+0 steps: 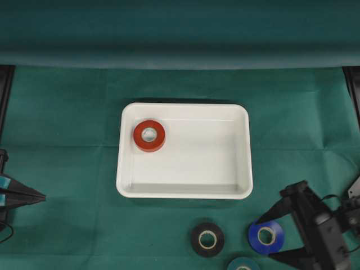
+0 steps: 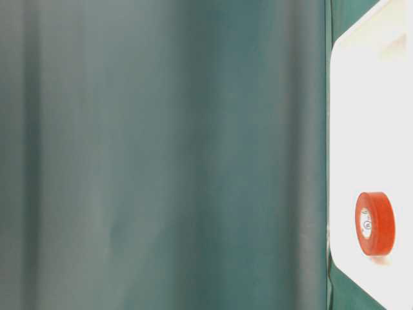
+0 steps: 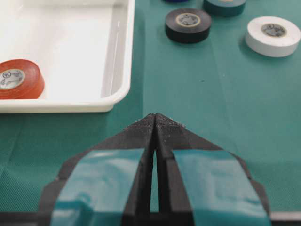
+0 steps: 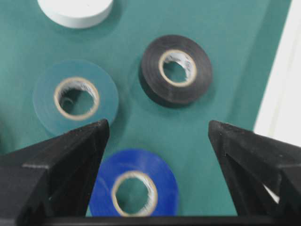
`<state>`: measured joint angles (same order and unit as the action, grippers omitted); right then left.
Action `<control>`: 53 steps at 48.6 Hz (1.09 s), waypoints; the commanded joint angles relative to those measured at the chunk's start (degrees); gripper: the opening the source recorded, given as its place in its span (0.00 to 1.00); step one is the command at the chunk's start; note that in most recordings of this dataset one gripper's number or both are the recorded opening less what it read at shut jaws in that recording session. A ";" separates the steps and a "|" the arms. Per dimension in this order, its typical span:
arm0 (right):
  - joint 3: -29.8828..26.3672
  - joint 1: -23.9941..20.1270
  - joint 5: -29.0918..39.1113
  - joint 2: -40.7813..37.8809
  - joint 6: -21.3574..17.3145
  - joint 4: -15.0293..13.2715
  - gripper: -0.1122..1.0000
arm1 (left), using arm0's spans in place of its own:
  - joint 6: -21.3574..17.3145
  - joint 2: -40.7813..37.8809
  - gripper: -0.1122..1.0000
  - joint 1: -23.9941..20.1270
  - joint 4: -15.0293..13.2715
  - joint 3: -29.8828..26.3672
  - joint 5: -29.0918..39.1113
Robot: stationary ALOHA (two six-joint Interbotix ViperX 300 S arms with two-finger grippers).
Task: Put the tape into the white case with the right arm.
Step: 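Move the right gripper down into the teal tape roll's hole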
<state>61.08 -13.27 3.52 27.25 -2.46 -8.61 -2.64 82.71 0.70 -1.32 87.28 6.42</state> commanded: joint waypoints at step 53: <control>-10.11 -3.08 -2.46 -23.73 -1.67 0.00 0.72 | 0.00 -0.62 0.10 0.00 -0.09 -0.79 -0.62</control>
<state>52.65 -16.52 1.58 4.13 -4.04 -8.53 -2.64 82.71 0.70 -1.41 87.28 6.42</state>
